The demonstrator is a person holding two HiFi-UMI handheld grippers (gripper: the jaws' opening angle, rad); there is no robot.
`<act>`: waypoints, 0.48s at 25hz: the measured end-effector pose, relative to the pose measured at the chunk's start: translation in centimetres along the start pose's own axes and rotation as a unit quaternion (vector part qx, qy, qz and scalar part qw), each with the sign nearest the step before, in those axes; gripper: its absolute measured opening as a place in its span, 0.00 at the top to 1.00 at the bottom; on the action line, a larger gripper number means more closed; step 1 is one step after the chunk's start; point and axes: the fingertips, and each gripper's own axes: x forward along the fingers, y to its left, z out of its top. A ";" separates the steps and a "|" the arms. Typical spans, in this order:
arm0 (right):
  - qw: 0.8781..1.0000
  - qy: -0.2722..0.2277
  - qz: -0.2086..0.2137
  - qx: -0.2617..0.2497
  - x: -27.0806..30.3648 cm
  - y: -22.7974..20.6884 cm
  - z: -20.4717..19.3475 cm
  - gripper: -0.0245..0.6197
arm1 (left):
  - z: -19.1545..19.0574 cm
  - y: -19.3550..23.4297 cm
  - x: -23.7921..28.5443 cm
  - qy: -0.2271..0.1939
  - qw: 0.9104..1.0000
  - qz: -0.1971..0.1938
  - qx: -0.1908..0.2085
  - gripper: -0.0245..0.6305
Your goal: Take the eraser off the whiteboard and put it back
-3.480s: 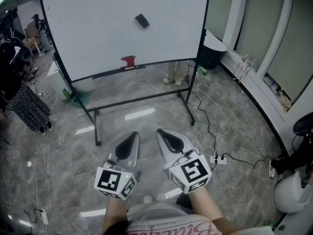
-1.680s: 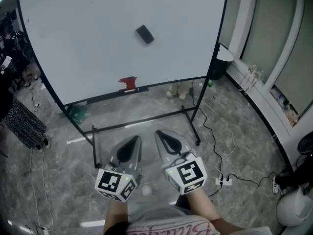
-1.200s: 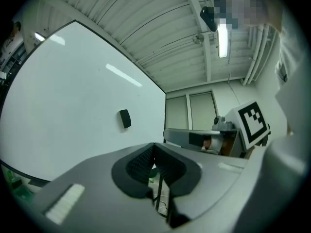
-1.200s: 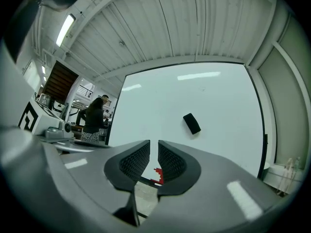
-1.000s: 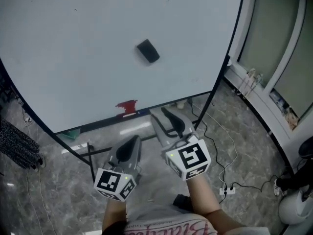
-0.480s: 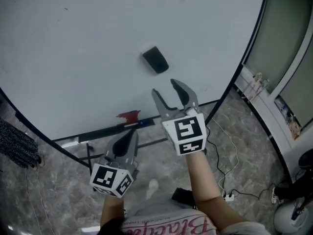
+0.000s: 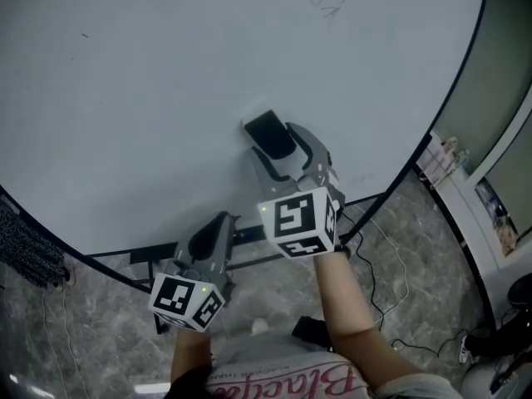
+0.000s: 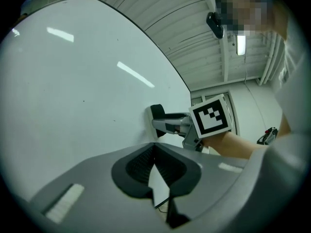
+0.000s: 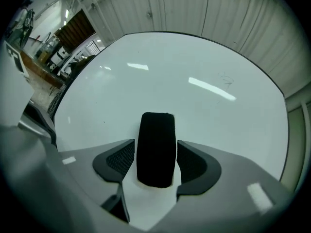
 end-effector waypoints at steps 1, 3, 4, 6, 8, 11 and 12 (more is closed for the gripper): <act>1.000 0.001 0.000 -0.004 0.4 0.0 0.0 0.56 | -0.2 0.2 0.3 0.001 1.000 0.000 -0.002 0.97; 1.000 -0.004 -0.005 -0.006 1.0 -0.2 0.2 0.57 | -0.5 0.6 0.9 0.002 1.000 0.000 -0.004 0.96; 1.000 -0.006 -0.007 -0.004 1.1 -0.3 0.3 0.57 | -0.7 0.7 1.1 0.003 1.000 -0.001 -0.004 0.96; 1.000 -0.009 -0.010 -0.001 1.1 -0.4 0.3 0.58 | -0.9 0.9 1.4 0.004 1.000 -0.005 -0.003 0.96; 1.000 -0.008 -0.011 -0.001 1.1 -0.4 0.3 0.58 | -0.8 1.0 1.6 0.003 1.000 -0.008 -0.002 0.96; 1.000 -0.006 -0.014 -0.001 1.1 -0.3 0.3 0.59 | -0.6 1.1 1.7 0.002 1.000 -0.015 0.000 0.96; 1.000 -0.005 -0.017 0.000 1.0 -0.3 0.3 0.59 | -0.6 1.1 1.7 0.003 1.000 -0.019 0.001 0.96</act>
